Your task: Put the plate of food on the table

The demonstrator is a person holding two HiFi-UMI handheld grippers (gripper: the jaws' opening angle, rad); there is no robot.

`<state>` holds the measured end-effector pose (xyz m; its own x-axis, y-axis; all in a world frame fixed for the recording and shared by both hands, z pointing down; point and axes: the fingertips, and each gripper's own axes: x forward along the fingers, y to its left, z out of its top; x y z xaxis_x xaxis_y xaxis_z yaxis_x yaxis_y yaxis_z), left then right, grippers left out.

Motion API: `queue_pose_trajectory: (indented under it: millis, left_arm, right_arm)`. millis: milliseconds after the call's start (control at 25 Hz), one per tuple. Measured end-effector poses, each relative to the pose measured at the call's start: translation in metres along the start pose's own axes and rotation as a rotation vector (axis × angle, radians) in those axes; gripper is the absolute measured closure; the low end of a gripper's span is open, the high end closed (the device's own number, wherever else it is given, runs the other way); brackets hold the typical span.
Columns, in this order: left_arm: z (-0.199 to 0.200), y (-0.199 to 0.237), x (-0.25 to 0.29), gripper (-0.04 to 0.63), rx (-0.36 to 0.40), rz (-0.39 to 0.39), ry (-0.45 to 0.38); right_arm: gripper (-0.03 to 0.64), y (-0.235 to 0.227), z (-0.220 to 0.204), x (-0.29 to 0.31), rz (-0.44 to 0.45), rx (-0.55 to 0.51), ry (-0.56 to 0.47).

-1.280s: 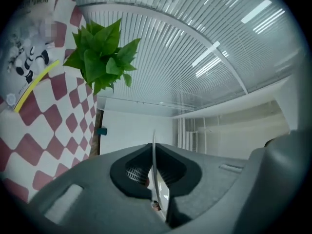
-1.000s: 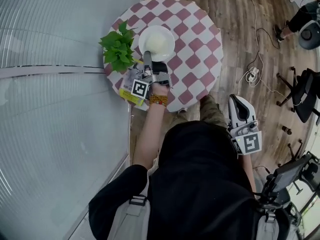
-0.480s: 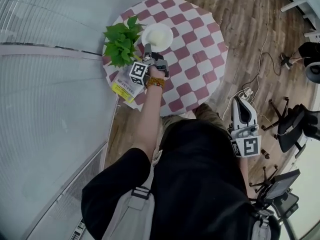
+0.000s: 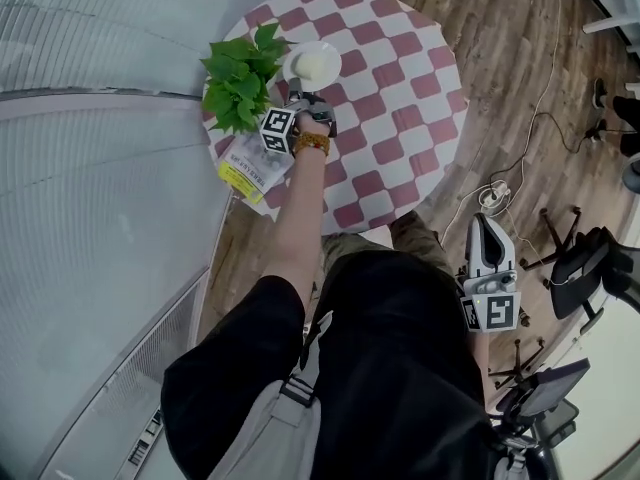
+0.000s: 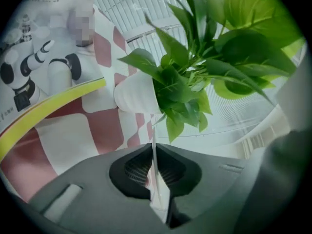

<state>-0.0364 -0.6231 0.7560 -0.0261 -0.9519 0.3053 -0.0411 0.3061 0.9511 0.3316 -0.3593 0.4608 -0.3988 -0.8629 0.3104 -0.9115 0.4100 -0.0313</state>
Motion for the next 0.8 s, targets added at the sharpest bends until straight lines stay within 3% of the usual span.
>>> queue_pose_trajectory:
  millis: [320, 640, 800]
  left_arm:
    - [-0.004, 0.017, 0.032, 0.577, 0.006, 0.037, -0.005]
    - [-0.013, 0.018, 0.054, 0.577, 0.103, 0.041, 0.012]
    - [-0.012, 0.026, 0.059, 0.577, 0.104, 0.052, 0.007]
  right_arm:
    - [0.604, -0.001, -0.019, 0.010, 0.009, 0.035, 0.040]
    - [0.604, -0.015, -0.032, 0.010, -0.013, 0.070, 0.057]
    - [0.604, -0.021, -0.037, 0.009, -0.024, 0.079, 0.069]
